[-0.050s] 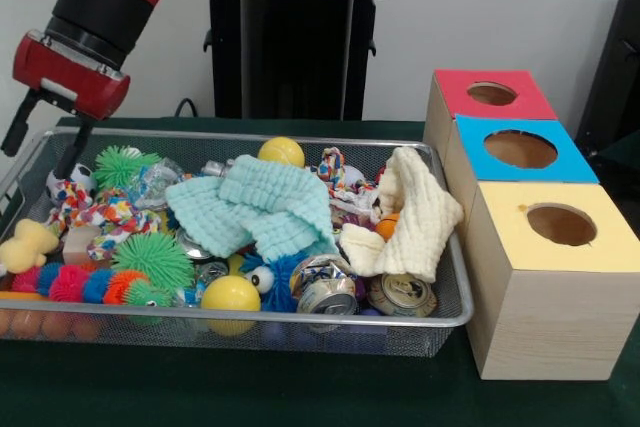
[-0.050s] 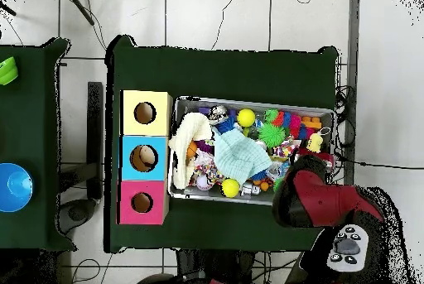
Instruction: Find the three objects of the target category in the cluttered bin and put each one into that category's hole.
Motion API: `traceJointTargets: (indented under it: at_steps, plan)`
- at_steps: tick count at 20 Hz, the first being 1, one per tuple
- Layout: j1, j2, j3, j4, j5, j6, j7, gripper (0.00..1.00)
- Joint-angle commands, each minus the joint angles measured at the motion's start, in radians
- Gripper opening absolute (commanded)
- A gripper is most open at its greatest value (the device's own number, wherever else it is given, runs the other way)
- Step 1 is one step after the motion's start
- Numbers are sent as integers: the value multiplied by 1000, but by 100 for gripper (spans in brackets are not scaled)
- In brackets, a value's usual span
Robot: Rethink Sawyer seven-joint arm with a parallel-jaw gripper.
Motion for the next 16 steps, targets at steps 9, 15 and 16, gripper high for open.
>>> traceJointTargets:
  at_steps: [9, 15, 16]
  plan:
    - [51, 21, 96, 33, 56, 48, 100, 100]
    - [24, 21, 136, -4, 34, -11, 95, 100]
    - [23, 29, 139, -16, 36, -20, 94, 100]
